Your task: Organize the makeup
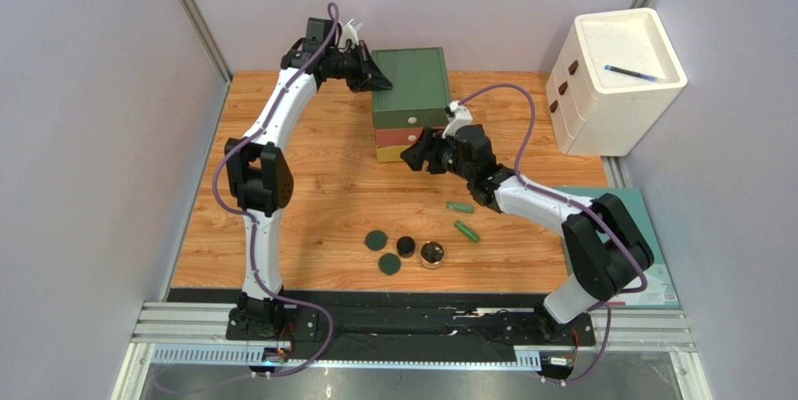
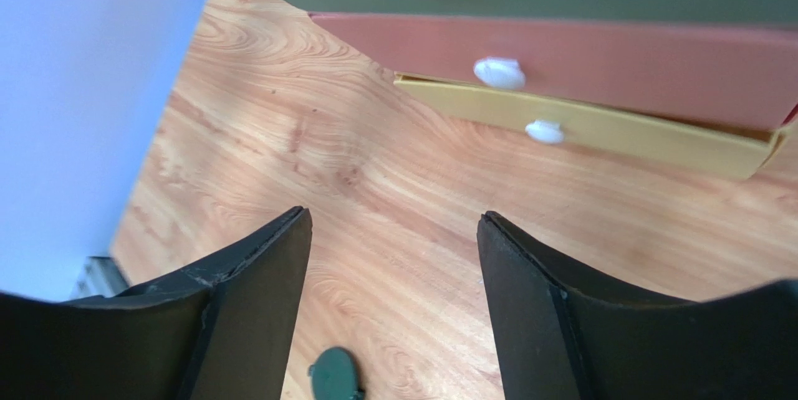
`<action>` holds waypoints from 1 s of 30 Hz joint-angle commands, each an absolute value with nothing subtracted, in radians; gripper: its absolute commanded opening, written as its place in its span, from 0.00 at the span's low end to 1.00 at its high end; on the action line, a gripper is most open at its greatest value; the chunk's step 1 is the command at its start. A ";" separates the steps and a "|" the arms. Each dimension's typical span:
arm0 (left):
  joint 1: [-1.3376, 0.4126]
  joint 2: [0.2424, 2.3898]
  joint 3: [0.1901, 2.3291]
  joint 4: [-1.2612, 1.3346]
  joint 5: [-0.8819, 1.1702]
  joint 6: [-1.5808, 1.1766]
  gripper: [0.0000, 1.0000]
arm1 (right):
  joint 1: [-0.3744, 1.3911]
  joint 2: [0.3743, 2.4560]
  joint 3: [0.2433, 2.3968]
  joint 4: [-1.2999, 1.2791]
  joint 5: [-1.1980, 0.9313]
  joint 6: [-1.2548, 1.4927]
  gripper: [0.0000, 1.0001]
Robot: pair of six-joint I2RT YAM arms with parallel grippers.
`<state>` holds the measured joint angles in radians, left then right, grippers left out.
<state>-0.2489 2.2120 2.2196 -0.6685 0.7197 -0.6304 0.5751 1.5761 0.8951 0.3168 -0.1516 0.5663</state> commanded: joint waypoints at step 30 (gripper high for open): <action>-0.255 2.207 2.137 -0.736 0.741 -0.534 0.00 | 0.479 1.970 0.825 1.186 -0.117 1.169 0.59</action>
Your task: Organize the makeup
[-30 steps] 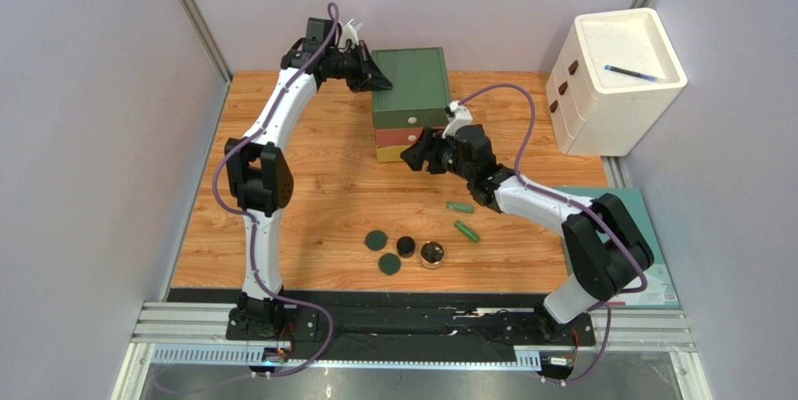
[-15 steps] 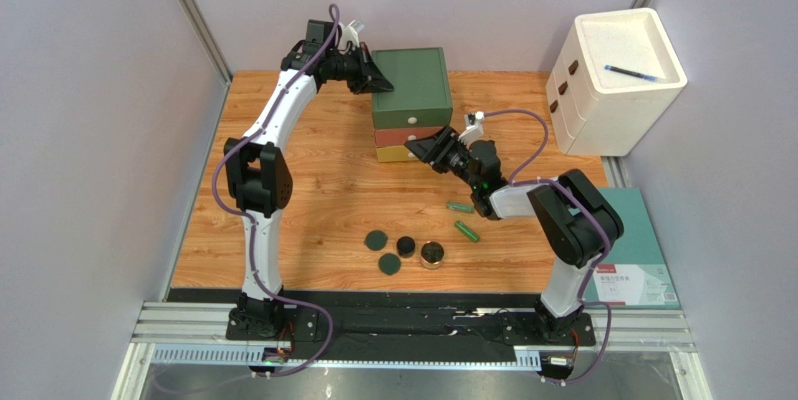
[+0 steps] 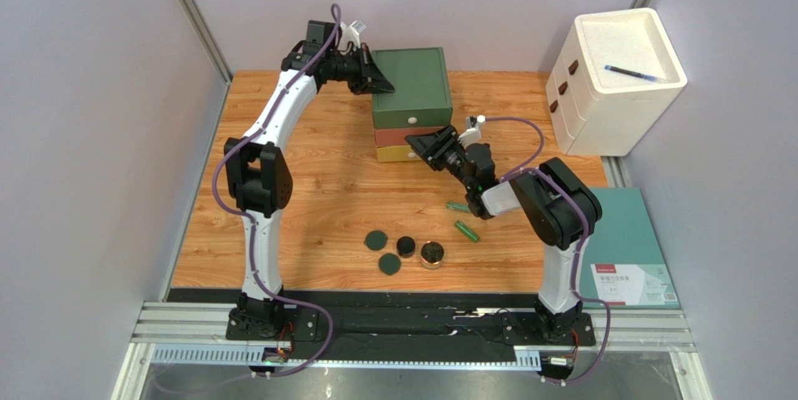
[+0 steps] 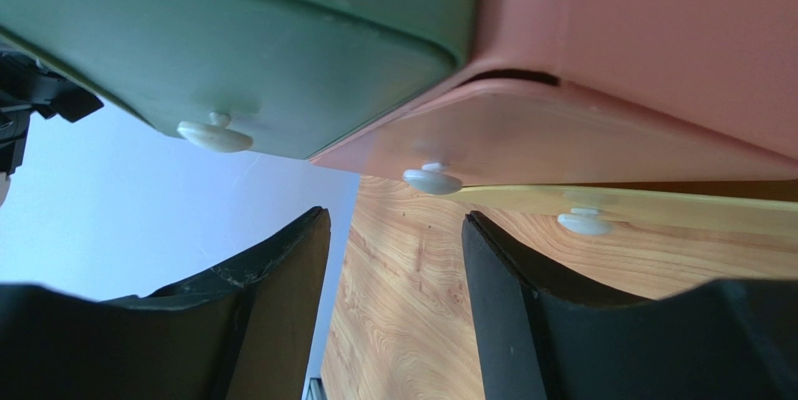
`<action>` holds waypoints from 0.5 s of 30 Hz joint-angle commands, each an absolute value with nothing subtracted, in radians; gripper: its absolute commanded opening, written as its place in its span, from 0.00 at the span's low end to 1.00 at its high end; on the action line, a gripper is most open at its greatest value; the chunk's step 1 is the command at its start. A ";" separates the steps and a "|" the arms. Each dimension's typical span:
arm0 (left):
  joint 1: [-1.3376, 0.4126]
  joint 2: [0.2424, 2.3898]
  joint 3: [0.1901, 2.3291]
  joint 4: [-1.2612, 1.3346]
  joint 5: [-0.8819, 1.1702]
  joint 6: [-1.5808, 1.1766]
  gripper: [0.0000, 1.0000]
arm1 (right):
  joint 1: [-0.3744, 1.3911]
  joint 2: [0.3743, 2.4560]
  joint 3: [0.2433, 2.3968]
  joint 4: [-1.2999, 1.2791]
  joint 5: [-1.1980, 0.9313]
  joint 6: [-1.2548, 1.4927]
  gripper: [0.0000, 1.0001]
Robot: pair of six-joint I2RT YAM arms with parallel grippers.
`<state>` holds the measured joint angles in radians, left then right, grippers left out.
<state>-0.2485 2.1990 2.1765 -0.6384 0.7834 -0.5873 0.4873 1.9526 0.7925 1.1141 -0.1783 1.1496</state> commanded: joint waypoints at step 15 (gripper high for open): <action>-0.255 2.214 2.131 -0.721 0.761 -0.529 0.00 | 0.469 2.025 0.905 1.141 -0.103 1.207 0.49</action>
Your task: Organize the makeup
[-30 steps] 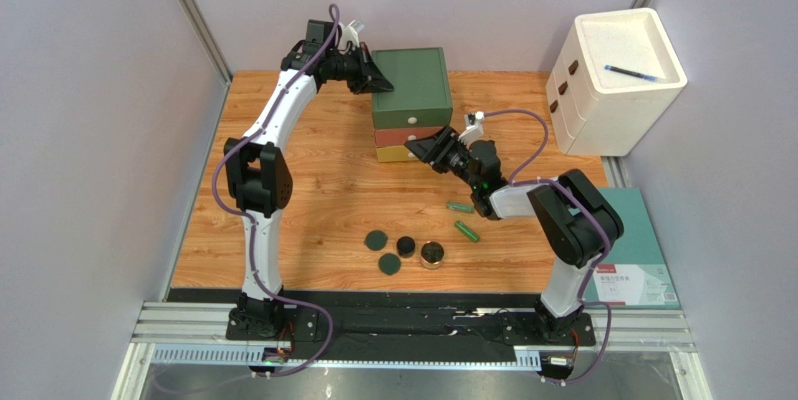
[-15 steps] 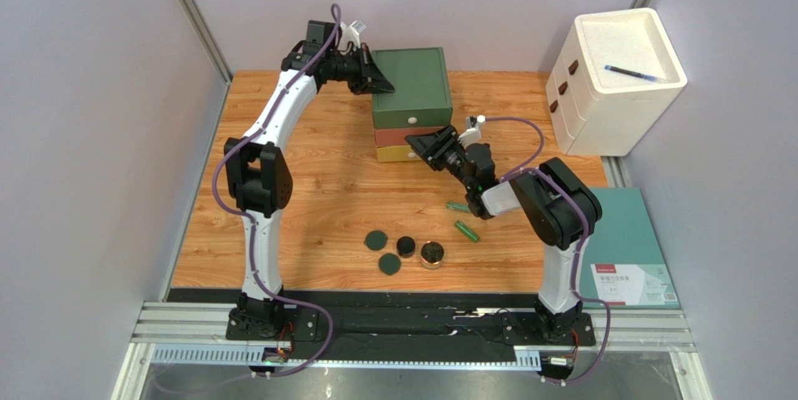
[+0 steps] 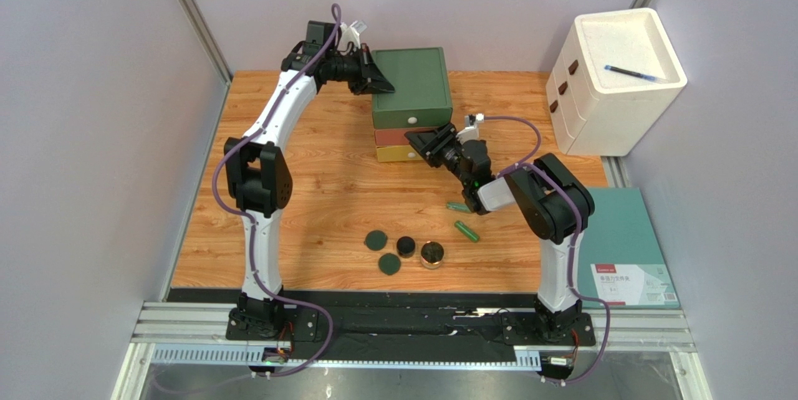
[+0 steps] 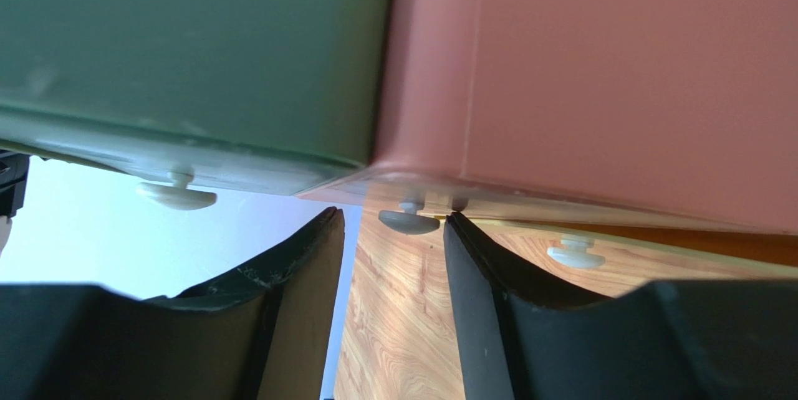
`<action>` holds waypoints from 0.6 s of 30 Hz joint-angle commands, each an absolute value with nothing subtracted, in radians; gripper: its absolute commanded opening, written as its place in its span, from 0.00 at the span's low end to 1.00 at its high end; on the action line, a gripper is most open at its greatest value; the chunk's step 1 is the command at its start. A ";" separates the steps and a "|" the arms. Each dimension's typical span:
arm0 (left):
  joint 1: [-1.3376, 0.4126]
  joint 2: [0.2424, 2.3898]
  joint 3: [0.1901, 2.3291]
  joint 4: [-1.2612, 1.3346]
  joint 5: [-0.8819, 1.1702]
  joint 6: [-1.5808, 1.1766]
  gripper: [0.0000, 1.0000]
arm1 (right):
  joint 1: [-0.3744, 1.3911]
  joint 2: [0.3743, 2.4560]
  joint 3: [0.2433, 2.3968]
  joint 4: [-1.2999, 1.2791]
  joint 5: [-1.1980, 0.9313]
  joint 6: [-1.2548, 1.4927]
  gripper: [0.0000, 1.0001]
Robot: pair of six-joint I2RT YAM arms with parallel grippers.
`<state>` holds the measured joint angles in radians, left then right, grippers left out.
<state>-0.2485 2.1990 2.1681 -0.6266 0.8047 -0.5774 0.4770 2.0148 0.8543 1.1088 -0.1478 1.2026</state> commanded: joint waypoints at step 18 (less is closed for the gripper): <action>-0.255 2.198 2.105 -0.715 0.767 -0.522 0.00 | 0.443 1.993 0.848 1.150 -0.044 1.201 0.23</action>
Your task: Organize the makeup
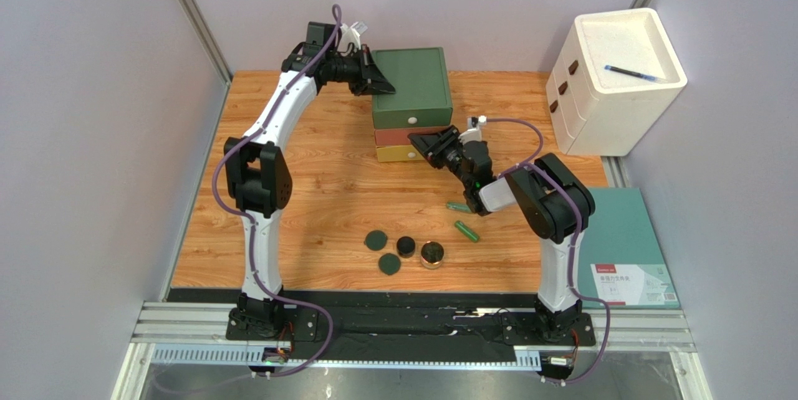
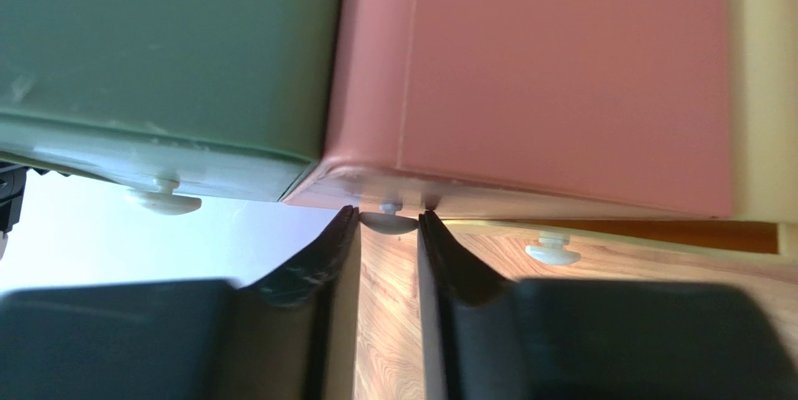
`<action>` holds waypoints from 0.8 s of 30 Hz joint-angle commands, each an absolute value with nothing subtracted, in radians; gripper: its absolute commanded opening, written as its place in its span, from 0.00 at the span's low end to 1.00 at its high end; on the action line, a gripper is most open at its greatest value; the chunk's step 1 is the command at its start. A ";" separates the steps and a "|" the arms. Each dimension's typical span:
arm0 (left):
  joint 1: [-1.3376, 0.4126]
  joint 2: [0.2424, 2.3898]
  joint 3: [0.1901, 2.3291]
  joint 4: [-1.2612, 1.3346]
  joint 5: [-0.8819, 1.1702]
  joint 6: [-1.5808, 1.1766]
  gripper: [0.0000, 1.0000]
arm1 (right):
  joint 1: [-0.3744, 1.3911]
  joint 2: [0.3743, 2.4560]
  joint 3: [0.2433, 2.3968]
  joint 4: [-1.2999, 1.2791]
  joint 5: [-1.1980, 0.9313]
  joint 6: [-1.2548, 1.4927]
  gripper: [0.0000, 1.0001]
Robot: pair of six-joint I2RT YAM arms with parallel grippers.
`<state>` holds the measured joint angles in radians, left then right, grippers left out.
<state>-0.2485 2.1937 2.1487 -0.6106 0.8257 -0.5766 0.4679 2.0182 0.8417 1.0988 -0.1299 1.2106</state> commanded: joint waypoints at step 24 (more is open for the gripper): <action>-0.255 2.198 2.106 -0.713 0.746 -0.534 0.00 | 0.468 1.846 0.690 1.098 -0.133 1.195 0.00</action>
<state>-0.2543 2.1826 2.1304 -0.6128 0.8341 -0.5743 0.4664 1.9343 0.7399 1.0996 -0.1421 1.2087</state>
